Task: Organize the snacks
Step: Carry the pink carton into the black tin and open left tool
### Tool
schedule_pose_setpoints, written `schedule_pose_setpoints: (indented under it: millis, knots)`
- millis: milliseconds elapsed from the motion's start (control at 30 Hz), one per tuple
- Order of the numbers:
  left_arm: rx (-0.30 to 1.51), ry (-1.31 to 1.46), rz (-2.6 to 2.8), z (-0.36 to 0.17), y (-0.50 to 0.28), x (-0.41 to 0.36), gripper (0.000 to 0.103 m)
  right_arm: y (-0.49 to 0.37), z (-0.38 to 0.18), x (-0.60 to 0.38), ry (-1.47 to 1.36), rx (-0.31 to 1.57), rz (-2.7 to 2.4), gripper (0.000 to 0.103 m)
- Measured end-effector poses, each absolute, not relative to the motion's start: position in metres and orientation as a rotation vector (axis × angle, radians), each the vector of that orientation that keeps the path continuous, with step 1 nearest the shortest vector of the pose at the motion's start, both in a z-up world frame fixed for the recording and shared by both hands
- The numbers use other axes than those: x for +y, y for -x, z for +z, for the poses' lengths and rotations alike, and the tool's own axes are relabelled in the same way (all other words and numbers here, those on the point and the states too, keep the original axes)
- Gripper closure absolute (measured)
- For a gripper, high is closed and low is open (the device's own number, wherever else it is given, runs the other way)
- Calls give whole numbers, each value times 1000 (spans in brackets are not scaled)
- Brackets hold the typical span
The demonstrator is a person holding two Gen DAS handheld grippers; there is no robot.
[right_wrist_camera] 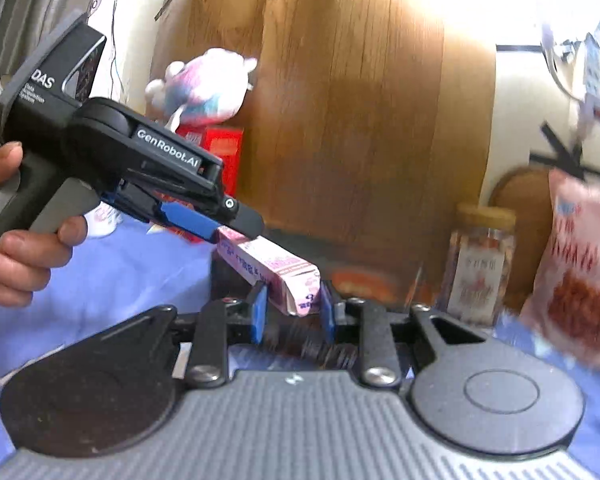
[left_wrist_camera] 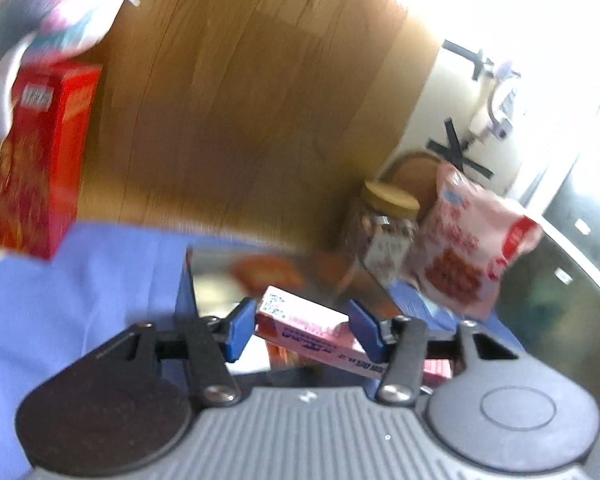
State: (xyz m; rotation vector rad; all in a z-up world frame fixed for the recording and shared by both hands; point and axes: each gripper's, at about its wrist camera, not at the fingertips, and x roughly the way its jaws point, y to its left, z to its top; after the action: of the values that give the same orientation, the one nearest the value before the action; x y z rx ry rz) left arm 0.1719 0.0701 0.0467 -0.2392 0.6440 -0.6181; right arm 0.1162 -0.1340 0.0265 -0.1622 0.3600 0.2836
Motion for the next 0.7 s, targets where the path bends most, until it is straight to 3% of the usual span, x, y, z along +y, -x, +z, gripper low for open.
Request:
schedule_pose_setpoints:
  millis: [233, 433, 700]
  knots:
    - [648, 275, -507, 36, -196, 75, 49, -174, 23, -136, 147, 401, 242, 60]
    - [610, 220, -544, 31, -134, 78, 47, -108, 20, -172, -121, 391, 238, 61]
    - [654, 214, -593, 11, -53, 85, 47, -23, 2, -192, -262, 449, 184, 60]
